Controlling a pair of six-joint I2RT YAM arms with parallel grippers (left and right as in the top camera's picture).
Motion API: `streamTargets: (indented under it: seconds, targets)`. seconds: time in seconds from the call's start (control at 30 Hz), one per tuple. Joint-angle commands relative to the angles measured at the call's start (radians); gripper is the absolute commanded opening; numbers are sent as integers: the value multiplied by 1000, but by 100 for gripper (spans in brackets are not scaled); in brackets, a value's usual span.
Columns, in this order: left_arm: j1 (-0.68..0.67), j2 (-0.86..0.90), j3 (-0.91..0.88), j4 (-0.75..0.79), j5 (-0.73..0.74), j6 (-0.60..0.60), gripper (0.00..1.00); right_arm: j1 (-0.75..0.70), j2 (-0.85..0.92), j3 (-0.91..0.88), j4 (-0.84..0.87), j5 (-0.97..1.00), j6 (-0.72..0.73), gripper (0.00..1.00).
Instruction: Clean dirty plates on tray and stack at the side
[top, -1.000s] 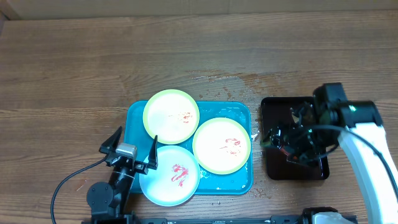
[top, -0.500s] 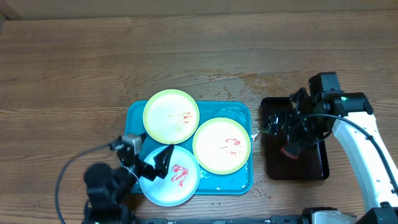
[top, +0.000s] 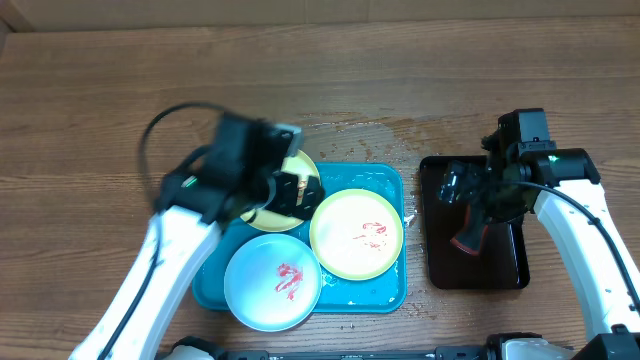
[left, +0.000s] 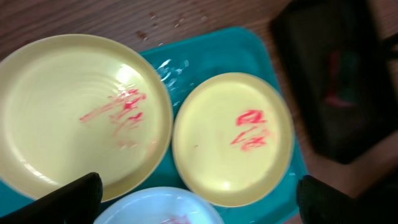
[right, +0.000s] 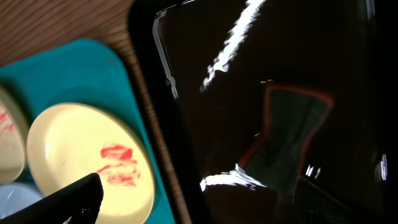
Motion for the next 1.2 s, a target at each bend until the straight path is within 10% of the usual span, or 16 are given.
streamTargets:
  seconds: [0.0,0.13,0.67,0.8,1.17]
  targets:
    - [-100,93,108,-16,-277,15,100,-2,-8,20,-24,144,153,100]
    - [-148,119,117,27,-270,2,100,-2,-9,32,-135,309,355,100]
    - [-146,227,85,-23,-217,-151,82,-2,27,3,-177,180,393,99]
    - [-146,251,85,-52,-206,-153,79,-2,78,-23,-112,185,365,80]
    - [-145,255,85,-54,-208,-138,85,-19,243,-68,86,212,370,95]
